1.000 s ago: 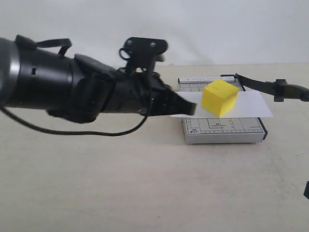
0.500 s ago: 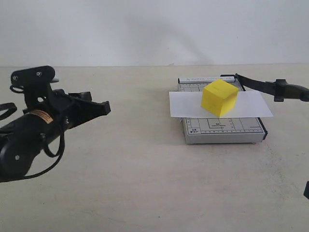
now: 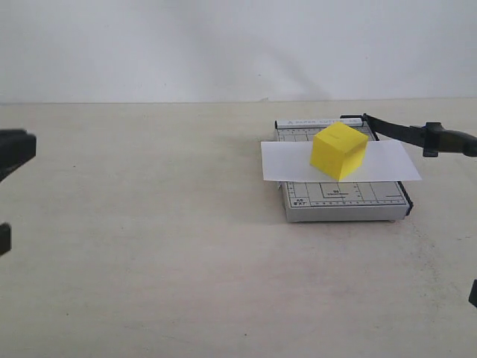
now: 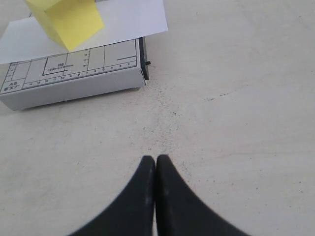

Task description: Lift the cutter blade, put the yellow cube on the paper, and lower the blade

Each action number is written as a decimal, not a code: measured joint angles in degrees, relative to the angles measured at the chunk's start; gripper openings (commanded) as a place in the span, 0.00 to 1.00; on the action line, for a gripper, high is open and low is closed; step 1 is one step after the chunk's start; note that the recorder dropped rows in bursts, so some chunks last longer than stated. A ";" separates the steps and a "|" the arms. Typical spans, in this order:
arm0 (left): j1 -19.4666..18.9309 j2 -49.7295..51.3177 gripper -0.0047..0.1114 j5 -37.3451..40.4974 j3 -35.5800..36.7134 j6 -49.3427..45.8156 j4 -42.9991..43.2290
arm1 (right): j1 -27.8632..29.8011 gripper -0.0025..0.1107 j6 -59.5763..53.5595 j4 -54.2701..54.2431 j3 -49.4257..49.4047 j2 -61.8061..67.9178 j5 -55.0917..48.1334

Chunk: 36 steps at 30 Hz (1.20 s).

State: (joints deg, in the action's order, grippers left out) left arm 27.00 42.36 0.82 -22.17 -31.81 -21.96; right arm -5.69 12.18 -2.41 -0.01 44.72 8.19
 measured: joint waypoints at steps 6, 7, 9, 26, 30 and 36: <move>-0.34 -9.69 0.08 0.05 7.82 4.94 -13.07 | 0.00 0.02 0.00 0.00 0.00 0.00 0.00; -0.34 -10.89 0.08 -1.61 9.60 5.69 -15.22 | 0.00 0.02 0.00 0.00 0.00 0.00 0.00; -0.34 -13.75 0.08 -6.01 13.16 6.72 -17.18 | 0.00 0.02 0.00 0.00 0.00 0.00 0.00; -0.38 -39.93 0.08 -4.32 21.95 10.71 -15.60 | 0.00 0.02 0.00 0.00 0.00 0.00 13.11; -0.38 -41.90 0.08 -6.85 21.95 8.71 -12.00 | 0.00 0.02 0.00 0.12 1.82 0.00 15.22; -0.38 -42.16 0.08 -10.11 21.95 8.22 -10.18 | 0.00 0.02 -0.60 2.41 5.76 0.00 16.40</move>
State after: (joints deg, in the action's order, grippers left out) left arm 26.62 0.20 -9.29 -0.22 -23.60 -32.13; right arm -5.69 11.58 0.00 5.75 44.72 24.59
